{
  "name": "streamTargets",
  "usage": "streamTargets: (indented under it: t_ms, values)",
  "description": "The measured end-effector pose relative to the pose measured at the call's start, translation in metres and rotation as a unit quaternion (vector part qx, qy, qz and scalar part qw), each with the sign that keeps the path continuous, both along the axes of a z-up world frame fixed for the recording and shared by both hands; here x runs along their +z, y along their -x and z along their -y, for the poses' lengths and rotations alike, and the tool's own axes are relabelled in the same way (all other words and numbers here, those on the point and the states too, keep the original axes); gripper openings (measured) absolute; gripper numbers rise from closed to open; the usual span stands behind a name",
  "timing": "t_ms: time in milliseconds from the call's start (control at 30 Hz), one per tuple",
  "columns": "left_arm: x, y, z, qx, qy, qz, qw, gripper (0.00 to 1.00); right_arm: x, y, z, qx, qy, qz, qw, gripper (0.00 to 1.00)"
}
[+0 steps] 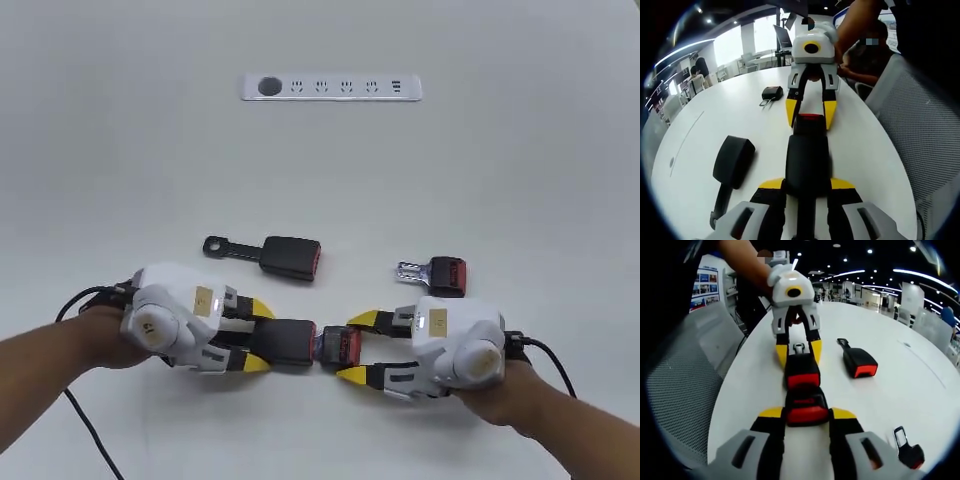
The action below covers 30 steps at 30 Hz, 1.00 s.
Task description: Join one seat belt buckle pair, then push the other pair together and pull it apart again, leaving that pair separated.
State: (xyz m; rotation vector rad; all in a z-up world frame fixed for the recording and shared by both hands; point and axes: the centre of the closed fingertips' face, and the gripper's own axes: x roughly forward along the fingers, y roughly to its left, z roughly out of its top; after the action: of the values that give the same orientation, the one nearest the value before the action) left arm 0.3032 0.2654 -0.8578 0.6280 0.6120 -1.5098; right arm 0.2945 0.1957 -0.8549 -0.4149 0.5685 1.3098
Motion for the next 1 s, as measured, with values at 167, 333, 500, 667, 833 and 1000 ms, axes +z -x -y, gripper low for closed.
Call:
streamTargets:
  t_ms: [167,333,500,667,833,1000]
  values:
    - [0.0,-0.001,0.001,0.014,-0.016,-0.006,0.9998,0.34,0.001,-0.002,-0.001,-0.01,0.021,-0.006,0.9997,0.36]
    - [0.006,0.006,-0.007,0.024,-0.049,-0.02,0.9983,0.41,0.041,-0.009,-0.011,-0.06,-0.072,-0.026,0.9953,0.54]
    - [0.049,-0.001,-0.011,0.077,0.014,-0.022,0.9967,0.57,0.051,-0.016,0.016,-0.085,-0.064,-0.009,0.9943,0.65]
    - [0.068,-0.025,-0.022,0.09,0.01,0.04,0.995,0.6,0.051,-0.027,0.051,-0.109,-0.047,-0.003,0.9929,0.66]
    - [0.071,-0.052,-0.031,0.114,0.009,0.059,0.9918,0.61,0.052,-0.047,0.085,-0.138,-0.041,-0.018,0.9894,0.7]
    - [0.067,-0.077,-0.028,0.121,0.004,0.053,0.9913,0.63,0.054,-0.071,0.109,-0.148,-0.034,-0.008,0.9883,0.71]
